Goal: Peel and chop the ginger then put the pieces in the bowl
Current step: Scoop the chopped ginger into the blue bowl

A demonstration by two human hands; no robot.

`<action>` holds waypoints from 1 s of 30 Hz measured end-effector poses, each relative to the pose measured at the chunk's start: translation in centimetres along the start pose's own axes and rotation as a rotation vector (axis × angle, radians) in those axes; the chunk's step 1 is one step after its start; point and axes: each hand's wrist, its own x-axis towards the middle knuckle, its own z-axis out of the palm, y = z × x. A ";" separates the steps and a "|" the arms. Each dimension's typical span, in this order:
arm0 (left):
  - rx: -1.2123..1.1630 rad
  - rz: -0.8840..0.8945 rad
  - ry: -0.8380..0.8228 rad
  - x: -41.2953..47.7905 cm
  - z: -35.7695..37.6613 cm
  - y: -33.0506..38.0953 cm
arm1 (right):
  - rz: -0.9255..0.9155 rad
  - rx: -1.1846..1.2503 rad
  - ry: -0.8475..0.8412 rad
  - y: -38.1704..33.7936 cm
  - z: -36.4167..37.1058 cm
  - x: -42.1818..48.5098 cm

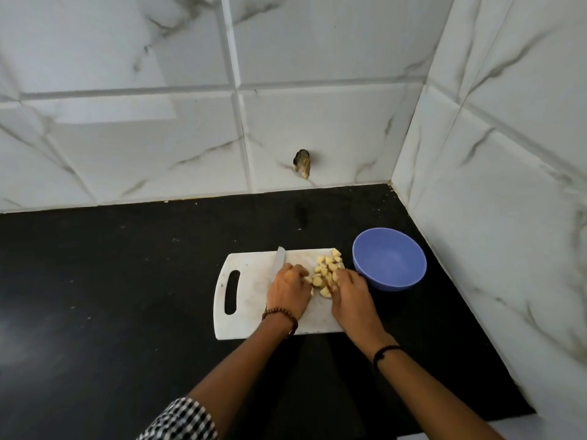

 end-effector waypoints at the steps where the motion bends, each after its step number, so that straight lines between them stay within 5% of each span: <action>1: -0.002 0.009 -0.003 -0.1 0.2 -0.1 | -0.008 0.014 0.004 0.0 0.1 0.0; 9: -0.085 0.042 0.047 -0.3 1.1 -1.5 | -0.013 0.263 -0.026 0.8 1.7 0.9; 19: -0.179 -0.007 -0.050 1.1 3.1 -0.5 | -0.088 0.013 -0.099 2.0 3.7 5.0; 25: -0.184 -0.011 -0.100 2.2 3.3 -0.2 | -0.117 0.310 0.049 1.2 3.5 5.8; 30: -0.246 -0.029 -0.062 2.4 3.4 -0.3 | -0.183 0.219 0.168 1.8 3.7 6.4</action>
